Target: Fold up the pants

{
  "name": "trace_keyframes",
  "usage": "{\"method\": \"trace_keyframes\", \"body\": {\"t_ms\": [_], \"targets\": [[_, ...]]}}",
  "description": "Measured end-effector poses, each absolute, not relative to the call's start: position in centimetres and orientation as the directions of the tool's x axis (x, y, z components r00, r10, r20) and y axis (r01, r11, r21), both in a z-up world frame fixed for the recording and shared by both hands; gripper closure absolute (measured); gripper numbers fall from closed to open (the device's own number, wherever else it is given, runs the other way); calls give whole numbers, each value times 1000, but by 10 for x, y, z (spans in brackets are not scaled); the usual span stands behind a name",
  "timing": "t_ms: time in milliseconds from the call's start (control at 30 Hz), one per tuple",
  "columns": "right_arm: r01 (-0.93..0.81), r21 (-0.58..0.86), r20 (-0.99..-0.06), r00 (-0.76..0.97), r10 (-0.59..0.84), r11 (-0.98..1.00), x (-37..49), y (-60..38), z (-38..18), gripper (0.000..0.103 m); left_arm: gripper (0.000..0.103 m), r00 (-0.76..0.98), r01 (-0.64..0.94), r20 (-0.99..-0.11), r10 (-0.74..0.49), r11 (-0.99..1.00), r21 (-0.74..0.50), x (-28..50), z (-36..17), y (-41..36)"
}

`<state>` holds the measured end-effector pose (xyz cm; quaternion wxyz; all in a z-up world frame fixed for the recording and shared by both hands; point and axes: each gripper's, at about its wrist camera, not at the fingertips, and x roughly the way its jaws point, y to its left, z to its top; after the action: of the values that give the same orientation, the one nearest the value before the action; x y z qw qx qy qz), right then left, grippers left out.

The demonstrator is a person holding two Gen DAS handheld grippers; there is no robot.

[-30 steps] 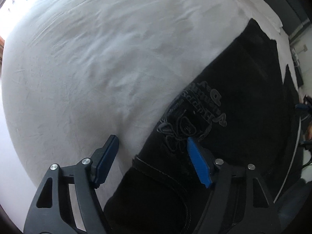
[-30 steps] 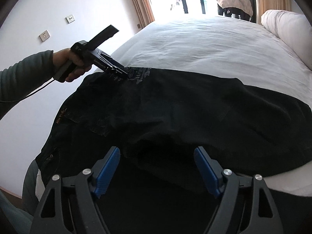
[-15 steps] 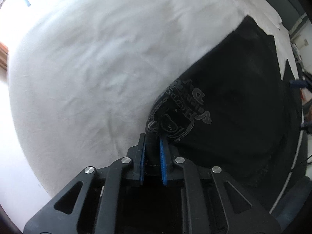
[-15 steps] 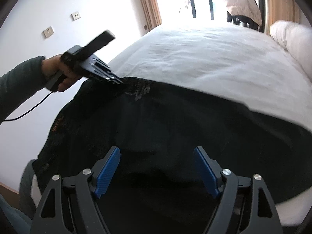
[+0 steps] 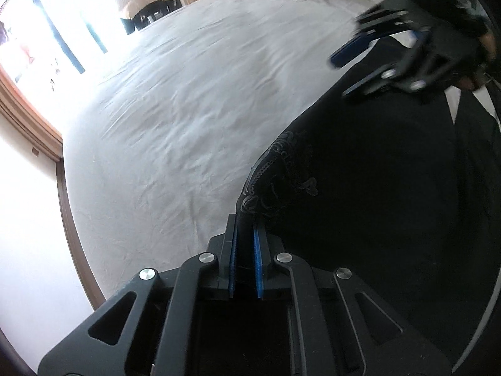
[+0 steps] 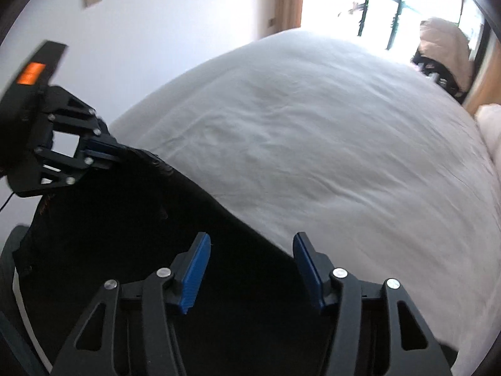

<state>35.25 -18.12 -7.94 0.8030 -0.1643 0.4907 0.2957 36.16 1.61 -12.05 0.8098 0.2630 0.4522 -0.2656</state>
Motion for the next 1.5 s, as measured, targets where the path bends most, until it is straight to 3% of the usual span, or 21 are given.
{"method": "trace_keyframes", "body": {"t_ms": [367,433,567,600,900,1500], "targets": [[-734,-22,-942,242,232,679,367,-167,-112,49,96,474,694,-857,-200,685,224,341,-113,13],[-744,-16,-948,224,226,668,368,-166,-114,57,96,470,701,-858,-204,678,223,339,-114,11],[-749,-5,-955,201,220,663,368,-162,-120,91,96,476,692,-855,-205,688,220,335,-109,14],[-749,-6,-954,202,220,662,366,-161,-120,94,96,478,688,-855,-203,691,220,335,-109,15],[-701,-27,-935,269,230,712,346,-160,-107,99,101,463,665,-864,-197,721,193,332,-115,18],[-599,-46,-870,417,262,800,294,-152,-81,99,101,480,623,-844,-239,770,136,289,-96,24]]}}
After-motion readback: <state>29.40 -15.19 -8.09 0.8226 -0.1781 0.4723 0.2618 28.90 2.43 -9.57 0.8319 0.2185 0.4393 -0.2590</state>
